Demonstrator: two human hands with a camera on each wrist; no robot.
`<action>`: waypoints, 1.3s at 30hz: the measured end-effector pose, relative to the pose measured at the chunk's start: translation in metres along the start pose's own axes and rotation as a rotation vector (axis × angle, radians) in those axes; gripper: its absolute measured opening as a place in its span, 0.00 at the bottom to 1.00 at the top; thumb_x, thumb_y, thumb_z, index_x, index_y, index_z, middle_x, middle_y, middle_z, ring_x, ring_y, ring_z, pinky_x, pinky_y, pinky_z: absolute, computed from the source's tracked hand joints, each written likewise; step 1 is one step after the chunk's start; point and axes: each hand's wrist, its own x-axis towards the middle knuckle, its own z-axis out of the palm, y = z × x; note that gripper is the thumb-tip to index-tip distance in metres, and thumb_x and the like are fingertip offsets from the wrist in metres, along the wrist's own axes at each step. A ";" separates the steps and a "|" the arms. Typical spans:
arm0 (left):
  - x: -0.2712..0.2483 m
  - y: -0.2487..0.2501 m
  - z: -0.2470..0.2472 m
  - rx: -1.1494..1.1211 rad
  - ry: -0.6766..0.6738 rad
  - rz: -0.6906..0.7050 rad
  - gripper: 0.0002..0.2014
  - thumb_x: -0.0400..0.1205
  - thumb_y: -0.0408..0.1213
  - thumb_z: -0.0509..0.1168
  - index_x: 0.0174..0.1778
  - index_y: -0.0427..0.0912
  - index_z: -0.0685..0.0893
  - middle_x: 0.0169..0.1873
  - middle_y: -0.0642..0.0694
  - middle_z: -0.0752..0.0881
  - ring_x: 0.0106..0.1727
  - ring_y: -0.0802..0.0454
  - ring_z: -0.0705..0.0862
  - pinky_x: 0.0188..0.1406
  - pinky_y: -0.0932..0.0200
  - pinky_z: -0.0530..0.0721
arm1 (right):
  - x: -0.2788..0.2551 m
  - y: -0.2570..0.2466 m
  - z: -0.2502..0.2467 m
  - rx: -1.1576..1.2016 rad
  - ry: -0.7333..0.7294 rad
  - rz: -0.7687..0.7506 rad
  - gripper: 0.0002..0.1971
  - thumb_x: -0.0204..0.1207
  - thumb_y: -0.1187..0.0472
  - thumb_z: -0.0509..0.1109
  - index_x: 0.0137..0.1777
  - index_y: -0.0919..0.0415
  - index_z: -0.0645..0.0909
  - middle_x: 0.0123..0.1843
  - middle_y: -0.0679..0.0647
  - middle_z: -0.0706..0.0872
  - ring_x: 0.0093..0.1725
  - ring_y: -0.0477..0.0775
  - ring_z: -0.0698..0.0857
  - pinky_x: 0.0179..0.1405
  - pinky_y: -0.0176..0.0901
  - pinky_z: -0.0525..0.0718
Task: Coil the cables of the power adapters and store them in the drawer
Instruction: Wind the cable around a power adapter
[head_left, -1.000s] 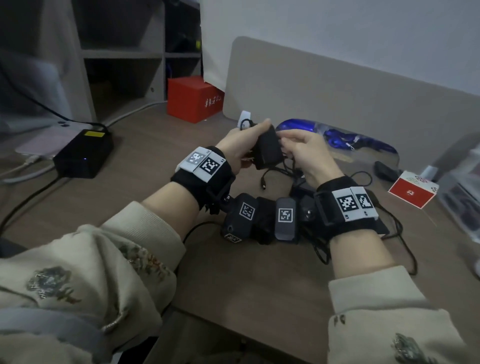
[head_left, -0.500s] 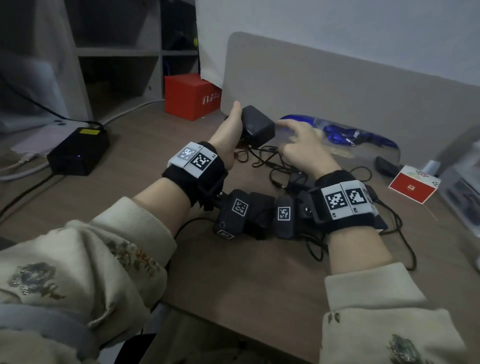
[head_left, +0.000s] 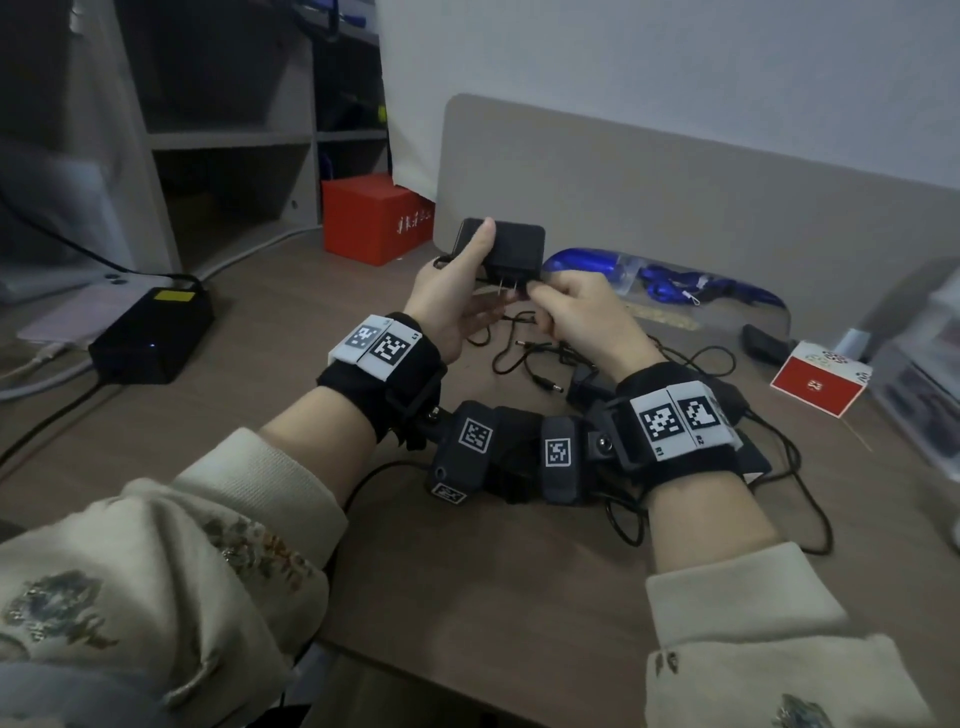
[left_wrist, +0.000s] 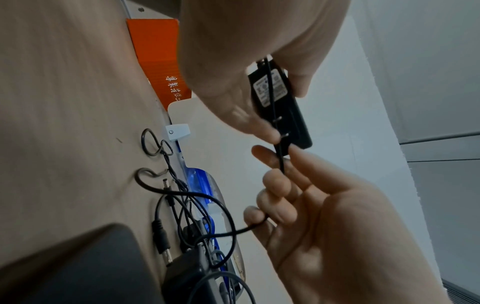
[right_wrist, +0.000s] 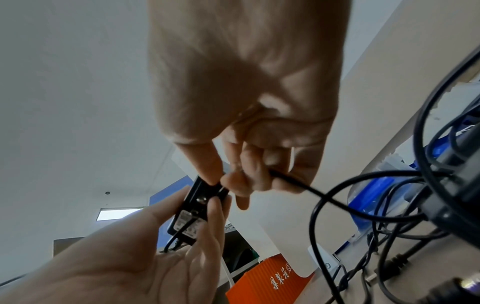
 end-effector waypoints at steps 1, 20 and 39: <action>0.000 0.000 0.000 0.024 0.004 -0.006 0.23 0.81 0.56 0.69 0.64 0.42 0.82 0.50 0.46 0.91 0.38 0.52 0.92 0.37 0.58 0.85 | 0.000 0.001 0.000 -0.018 0.017 -0.003 0.14 0.84 0.59 0.63 0.35 0.53 0.80 0.30 0.46 0.81 0.30 0.40 0.79 0.35 0.36 0.76; 0.006 -0.008 0.001 0.021 -0.059 0.000 0.19 0.85 0.47 0.66 0.67 0.39 0.78 0.38 0.45 0.85 0.25 0.58 0.81 0.19 0.66 0.69 | 0.002 0.015 -0.017 0.047 0.248 0.010 0.07 0.80 0.61 0.71 0.44 0.61 0.89 0.40 0.48 0.88 0.42 0.41 0.82 0.40 0.27 0.77; -0.001 -0.007 0.002 0.153 -0.046 0.048 0.10 0.84 0.47 0.68 0.53 0.46 0.80 0.44 0.45 0.87 0.48 0.48 0.87 0.21 0.65 0.74 | 0.002 0.017 -0.013 -0.061 0.296 0.003 0.03 0.75 0.59 0.77 0.43 0.58 0.88 0.37 0.43 0.84 0.37 0.34 0.80 0.31 0.17 0.72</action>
